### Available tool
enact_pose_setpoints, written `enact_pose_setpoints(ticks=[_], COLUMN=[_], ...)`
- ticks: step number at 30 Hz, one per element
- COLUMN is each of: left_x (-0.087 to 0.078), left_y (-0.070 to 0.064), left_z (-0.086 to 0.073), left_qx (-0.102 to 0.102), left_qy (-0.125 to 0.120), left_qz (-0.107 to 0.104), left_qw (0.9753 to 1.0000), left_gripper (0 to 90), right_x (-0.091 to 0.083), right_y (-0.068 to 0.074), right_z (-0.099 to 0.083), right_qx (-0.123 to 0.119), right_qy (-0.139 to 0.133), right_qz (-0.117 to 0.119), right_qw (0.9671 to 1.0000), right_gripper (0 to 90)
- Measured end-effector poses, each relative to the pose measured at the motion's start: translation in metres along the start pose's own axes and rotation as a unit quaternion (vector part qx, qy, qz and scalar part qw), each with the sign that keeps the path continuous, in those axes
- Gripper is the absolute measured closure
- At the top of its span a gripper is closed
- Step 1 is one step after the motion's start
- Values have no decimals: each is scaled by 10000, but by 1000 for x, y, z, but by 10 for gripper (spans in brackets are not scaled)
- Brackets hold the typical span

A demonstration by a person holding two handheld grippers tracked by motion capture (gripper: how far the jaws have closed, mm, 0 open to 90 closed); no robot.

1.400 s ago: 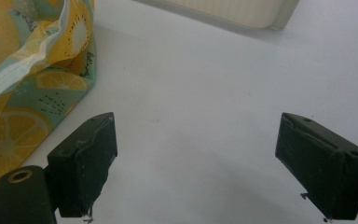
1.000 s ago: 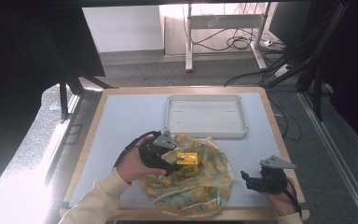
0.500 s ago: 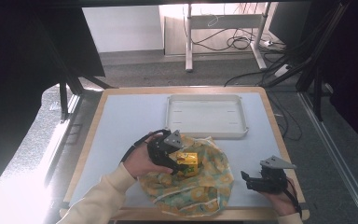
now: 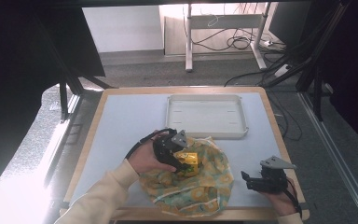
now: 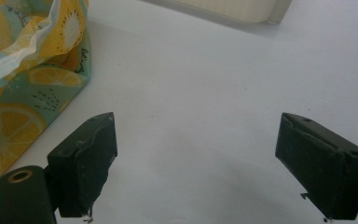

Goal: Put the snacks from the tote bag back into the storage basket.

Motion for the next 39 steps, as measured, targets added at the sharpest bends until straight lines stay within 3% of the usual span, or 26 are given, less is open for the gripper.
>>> enact_pose_setpoints(ticks=[6, 15, 24, 39], left_x=[6, 19, 25, 25], left_y=[-2, -4, -3, -2], left_z=[3, 5, 2, 4], left_qx=[176, 248, 354, 428], left_qy=[130, 279, 417, 370], left_qz=[-71, -202, -235, -262], left_qw=[9997, 9991, 9982, 9981], left_gripper=[333, 376, 511, 521], right_x=[0, 1, 1, 1], right_y=[0, 0, 0, -1], right_z=[0, -1, -1, -1], right_qx=[-4, -15, -7, -4], right_qy=[11, 6, 16, -8], right_qz=[6, 0, -5, -16], right_qw=[10000, 10000, 10000, 10000], right_gripper=[128, 128, 128, 128])
Point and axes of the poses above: each handheld gripper's, and its own axes: x roughly forward along the jaws, z roughly out of its top, y roughly to its left, the point moved 7 cm from there along x, roughly forward along the jaws, and after that the axes turned 5 degrees about x, right-handed, at the moved point
